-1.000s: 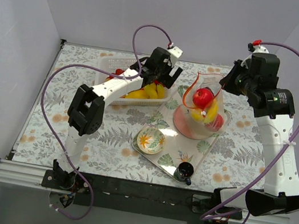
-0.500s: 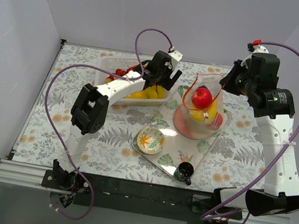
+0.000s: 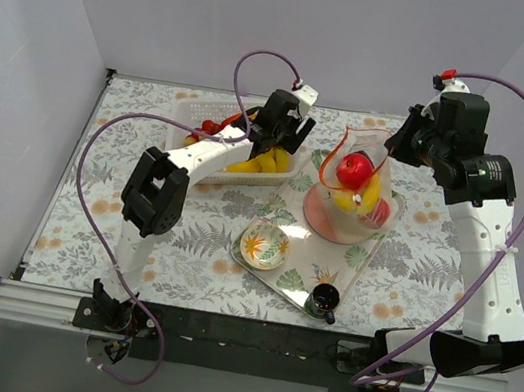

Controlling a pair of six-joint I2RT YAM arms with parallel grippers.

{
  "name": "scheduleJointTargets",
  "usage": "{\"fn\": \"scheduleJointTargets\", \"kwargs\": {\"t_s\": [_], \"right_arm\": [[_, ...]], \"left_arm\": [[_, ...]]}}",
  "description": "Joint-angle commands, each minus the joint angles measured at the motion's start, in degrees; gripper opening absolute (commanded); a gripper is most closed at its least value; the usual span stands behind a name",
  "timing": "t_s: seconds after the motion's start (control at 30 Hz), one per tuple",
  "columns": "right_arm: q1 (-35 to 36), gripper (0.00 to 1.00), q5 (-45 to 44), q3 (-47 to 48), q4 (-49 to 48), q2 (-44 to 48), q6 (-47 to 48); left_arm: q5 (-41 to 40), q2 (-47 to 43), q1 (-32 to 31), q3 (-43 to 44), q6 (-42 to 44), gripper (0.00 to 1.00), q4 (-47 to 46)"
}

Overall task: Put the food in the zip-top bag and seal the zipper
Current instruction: Pick up the fake fruit from the bin.

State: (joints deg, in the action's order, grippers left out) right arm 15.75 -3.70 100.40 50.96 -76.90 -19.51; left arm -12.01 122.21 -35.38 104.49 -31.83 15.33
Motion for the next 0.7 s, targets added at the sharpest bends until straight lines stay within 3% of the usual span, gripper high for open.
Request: {"fn": "scheduleJointTargets", "kwargs": {"t_s": [0.0,0.3,0.47,0.67], "right_arm": [[-0.2,0.01,0.6,1.1,-3.1,0.0,0.0],[-0.2,0.01,0.9,1.0,-3.5,-0.4,-0.2],[-0.3,0.01,1.0,0.9,-3.9,-1.0,-0.2],[-0.3,0.01,0.7,1.4,-4.3,-3.1,-1.0]], "left_arm": [[-4.2,-7.3,0.5,-0.1,1.1,0.36,-3.0],[-2.0,-14.1,0.6,1.4,-2.7,0.36,-2.3],[5.6,-20.9,0.4,0.4,-10.7,0.36,0.7],[18.6,-33.3,-1.3,-10.2,-24.3,0.34,-0.5]]}}
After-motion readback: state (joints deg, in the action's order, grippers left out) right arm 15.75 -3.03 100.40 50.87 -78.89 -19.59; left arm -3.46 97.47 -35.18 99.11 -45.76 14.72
